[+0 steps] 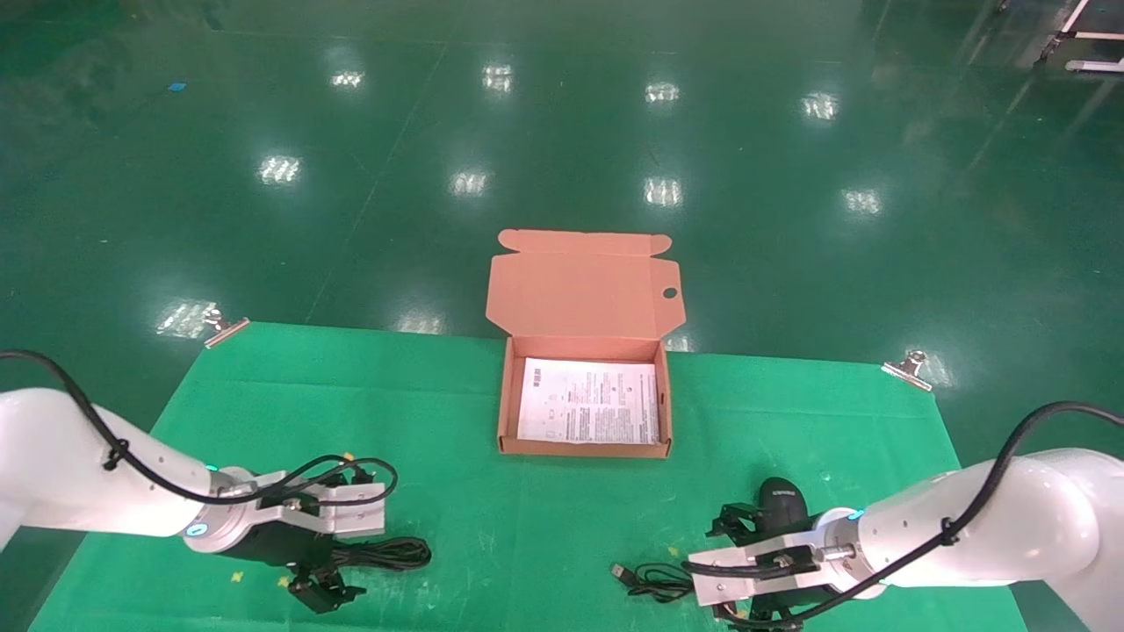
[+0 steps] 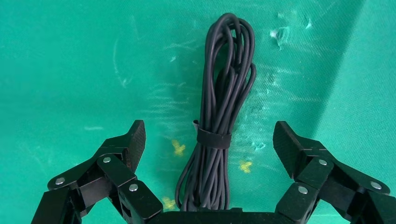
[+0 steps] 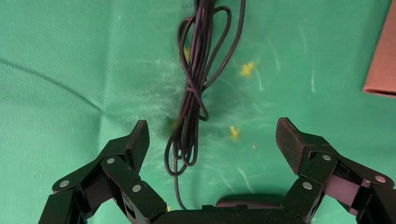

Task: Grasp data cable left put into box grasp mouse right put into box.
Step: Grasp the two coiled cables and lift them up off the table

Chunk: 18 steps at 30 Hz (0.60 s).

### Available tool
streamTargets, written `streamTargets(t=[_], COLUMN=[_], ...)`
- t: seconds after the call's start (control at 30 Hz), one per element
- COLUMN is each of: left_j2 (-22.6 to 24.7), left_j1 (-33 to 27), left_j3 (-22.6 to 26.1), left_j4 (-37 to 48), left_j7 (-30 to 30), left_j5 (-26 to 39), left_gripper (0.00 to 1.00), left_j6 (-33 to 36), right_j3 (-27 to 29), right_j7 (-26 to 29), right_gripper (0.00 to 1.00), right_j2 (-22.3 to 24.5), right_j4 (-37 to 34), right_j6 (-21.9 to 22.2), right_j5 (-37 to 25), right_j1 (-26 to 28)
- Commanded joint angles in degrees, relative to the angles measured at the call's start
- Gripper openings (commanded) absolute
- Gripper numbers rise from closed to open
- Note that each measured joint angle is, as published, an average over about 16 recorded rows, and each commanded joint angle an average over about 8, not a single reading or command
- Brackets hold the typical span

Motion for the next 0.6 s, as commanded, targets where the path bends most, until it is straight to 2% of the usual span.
streamTargets(t=[0.03, 0.07, 0.1, 0.13, 0.6], left_j2=[0.2, 0.3, 0.4, 0.4, 0.4], left_j1=[-0.2, -0.3, -0.3, -0.4, -0.5], left_j3=[0.0, 0.0, 0.0, 0.0, 0.0], left_j4=[0.9, 1.3, 1.6, 1.8, 1.7], left_j7=[0.7, 0.9, 1.0, 1.1, 1.0], left_j5=[0.0, 0.0, -0.1, -0.1, -0.2], left_gripper=[0.21, 0.09, 0.02, 0.0, 0.0], left_j6=[-0.1, -0.2, -0.2, -0.3, -0.3], right_j3=[0.0, 0.0, 0.0, 0.0, 0.0], right_j7=[-0.6, -0.7, -0.8, -0.8, -0.8], right_gripper=[0.04, 0.0, 0.0, 0.0, 0.0], right_j2=[-0.4, -0.5, -0.6, -0.7, -0.6], right_j4=[-0.6, -0.8, -1.0, -1.2, -1.1], right_j6=[0.6, 0.8, 1.0, 1.1, 1.2], right_j5=[-0.1, -0.2, -0.2, -0.2, -0.3], right_j1=[-0.1, -0.1, -0.2, -0.2, -0.3])
